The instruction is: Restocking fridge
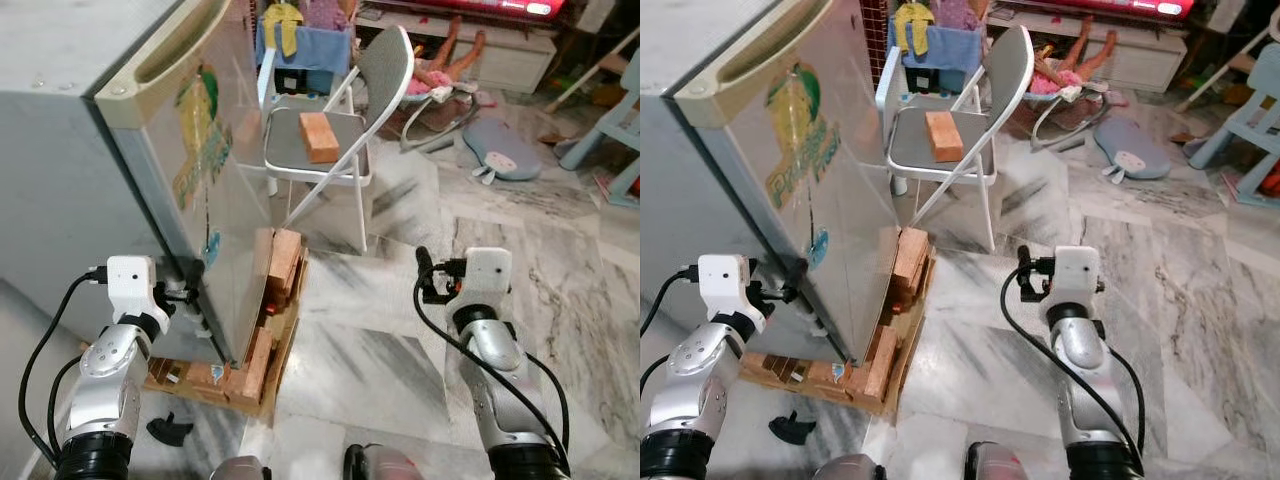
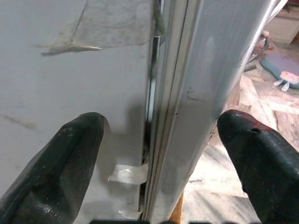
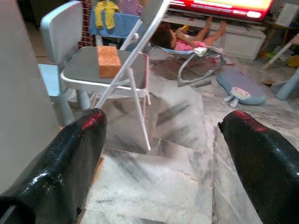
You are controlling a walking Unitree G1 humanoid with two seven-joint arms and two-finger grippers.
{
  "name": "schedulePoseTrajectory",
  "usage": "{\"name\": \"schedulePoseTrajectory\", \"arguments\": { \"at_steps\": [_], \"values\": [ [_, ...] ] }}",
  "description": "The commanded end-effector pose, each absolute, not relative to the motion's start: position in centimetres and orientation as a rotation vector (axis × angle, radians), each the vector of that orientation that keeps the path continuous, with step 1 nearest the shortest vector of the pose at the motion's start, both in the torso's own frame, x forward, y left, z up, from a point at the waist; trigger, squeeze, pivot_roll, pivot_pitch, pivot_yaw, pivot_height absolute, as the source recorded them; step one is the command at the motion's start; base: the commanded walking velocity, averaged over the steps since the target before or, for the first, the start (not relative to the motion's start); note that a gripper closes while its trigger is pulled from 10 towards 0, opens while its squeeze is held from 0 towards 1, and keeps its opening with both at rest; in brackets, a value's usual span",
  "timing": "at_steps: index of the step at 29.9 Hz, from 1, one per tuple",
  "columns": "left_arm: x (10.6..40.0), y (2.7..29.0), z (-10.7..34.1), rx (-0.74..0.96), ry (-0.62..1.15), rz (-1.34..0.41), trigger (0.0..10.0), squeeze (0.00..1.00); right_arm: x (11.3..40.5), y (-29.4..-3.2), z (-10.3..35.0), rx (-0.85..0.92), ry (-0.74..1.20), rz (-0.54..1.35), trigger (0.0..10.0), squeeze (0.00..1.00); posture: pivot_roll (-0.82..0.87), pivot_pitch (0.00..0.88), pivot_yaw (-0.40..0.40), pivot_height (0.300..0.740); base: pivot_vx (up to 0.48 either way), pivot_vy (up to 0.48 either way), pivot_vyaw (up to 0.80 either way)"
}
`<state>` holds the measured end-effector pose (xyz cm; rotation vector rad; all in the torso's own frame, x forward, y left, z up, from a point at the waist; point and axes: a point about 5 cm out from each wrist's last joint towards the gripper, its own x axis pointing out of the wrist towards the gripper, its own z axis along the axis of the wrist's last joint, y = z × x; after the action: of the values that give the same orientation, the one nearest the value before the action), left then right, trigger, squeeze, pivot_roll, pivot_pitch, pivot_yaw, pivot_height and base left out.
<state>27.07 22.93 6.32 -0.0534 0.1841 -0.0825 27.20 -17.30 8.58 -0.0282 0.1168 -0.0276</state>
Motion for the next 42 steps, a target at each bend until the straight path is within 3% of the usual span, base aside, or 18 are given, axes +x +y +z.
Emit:
{"name": "schedulePoseTrajectory", "arguments": {
  "at_steps": [1, 14, 25, 29, 36, 39, 40, 41, 42],
  "values": [
    [27.3, 22.3, 7.2, -0.071, 0.139, -0.138, 10.0, 0.00, 27.2, -17.2, 8.8, -0.024, 0.121, -0.011, 10.0, 0.00, 0.08, 0.070, -0.012, 0.740, 0.000, 0.000, 0.00],
    [27.2, 21.2, 7.6, -0.146, 0.137, -0.272, 10.0, 0.00, 24.1, -18.1, 7.2, -0.008, 0.216, 0.015, 10.0, 0.00, 0.07, 0.068, -0.012, 0.740, 0.000, 0.000, 0.00],
    [28.8, 20.3, 7.8, -0.038, 0.119, -0.252, 10.0, 0.00, 22.2, -18.2, 7.6, 0.028, 0.228, 0.039, 10.0, 0.00, 0.06, 0.063, -0.023, 0.740, 0.000, 0.000, 0.00],
    [29.6, 19.8, 8.3, 0.022, 0.096, -0.274, 10.0, 0.00, 22.1, -18.0, 7.6, 0.055, 0.237, 0.097, 10.0, 0.00, 0.06, 0.064, -0.024, 0.740, 0.000, 0.000, 0.00],
    [31.9, 19.5, 10.0, 0.095, 0.060, -0.275, 10.0, 0.00, 20.9, -15.7, 7.2, 0.155, 0.323, 0.434, 10.0, 0.00, 0.05, 0.057, -0.011, 0.740, 0.000, 0.000, 0.00],
    [31.8, 17.9, 10.5, 0.053, 0.052, -0.378, 10.0, 0.00, 20.0, -14.9, 7.1, 0.174, 0.348, 0.556, 10.0, 0.00, 0.04, 0.056, -0.008, 0.740, 0.000, 0.000, 0.00],
    [30.7, 15.7, 10.8, 0.052, 0.057, -0.585, 10.0, 0.00, 19.6, -15.1, 6.8, 0.162, 0.366, 0.567, 10.0, 0.00, 0.04, 0.058, -0.009, 0.740, 0.000, 0.000, 0.00],
    [30.7, 15.7, 10.8, 0.052, 0.057, -0.585, 10.0, 0.00, 19.6, -15.1, 6.8, 0.162, 0.366, 0.567, 10.0, 0.00, 0.04, 0.058, -0.009, 0.740, 0.000, 0.000, 0.00],
    [29.9, 14.6, 10.9, 0.065, 0.065, -0.693, 10.0, 0.00, 19.5, -15.3, 6.7, 0.156, 0.369, 0.564, 10.0, 0.00, 0.04, 0.058, -0.010, 0.740, 0.000, 0.000, 0.00]
  ]
}}
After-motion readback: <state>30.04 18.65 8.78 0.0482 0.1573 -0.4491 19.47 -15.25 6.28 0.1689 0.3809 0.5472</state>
